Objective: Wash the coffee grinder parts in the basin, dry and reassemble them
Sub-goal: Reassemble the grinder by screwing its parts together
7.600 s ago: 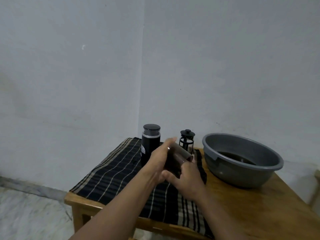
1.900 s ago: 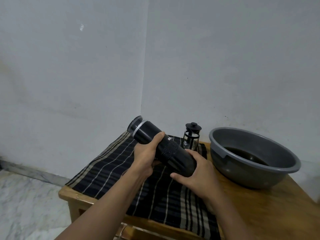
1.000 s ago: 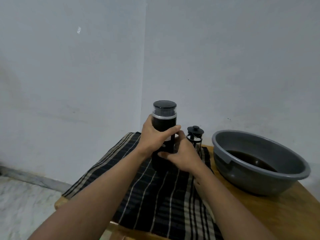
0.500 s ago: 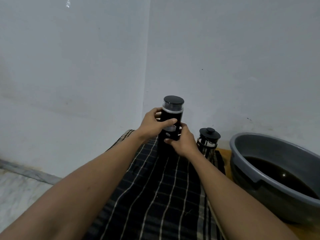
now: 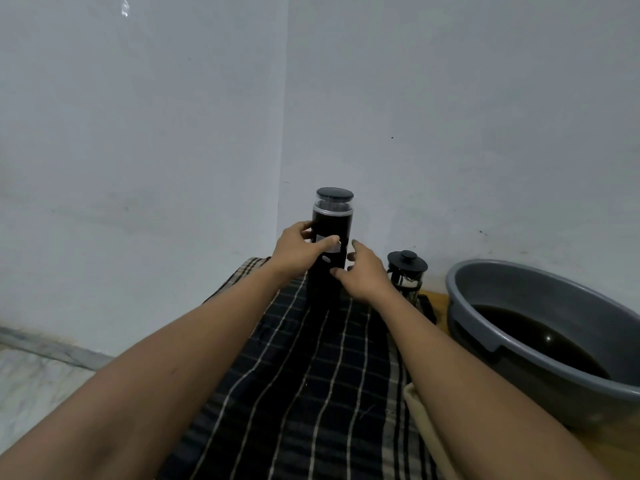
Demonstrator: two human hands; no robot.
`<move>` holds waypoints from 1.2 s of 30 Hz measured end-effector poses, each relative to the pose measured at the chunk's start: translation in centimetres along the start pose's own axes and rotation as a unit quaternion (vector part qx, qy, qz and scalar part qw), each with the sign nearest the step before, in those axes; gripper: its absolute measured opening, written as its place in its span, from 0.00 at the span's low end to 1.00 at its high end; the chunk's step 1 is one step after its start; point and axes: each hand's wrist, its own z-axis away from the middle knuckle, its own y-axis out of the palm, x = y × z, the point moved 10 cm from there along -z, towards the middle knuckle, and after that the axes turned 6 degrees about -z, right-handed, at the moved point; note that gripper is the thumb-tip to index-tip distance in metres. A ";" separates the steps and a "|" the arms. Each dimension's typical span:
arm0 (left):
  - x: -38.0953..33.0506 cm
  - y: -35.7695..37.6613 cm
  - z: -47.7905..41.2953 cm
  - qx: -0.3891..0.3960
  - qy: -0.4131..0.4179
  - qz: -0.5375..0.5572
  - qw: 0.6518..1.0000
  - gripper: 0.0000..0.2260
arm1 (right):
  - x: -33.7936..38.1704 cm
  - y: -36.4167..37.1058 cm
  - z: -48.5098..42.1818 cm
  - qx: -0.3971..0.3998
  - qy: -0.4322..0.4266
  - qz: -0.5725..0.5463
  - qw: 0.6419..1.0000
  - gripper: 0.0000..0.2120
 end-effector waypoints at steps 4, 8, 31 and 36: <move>-1.8 -1.4 2.4 -0.050 -0.026 -0.064 0.996 0.39 | 0.8 -2.4 3.0 0.005 0.007 0.005 1.000 0.34; -4.8 -2.2 7.2 -0.130 0.017 -0.085 0.988 0.24 | 0.3 -5.1 7.5 0.036 0.010 0.039 0.999 0.21; -9.6 15.1 21.0 0.279 -0.010 0.059 0.958 0.11 | -7.8 -15.6 24.6 -0.051 0.065 -0.149 0.985 0.07; -13.1 14.0 21.6 0.313 0.051 0.024 0.948 0.10 | -3.4 -18.7 24.8 -0.082 -0.007 -0.109 0.991 0.04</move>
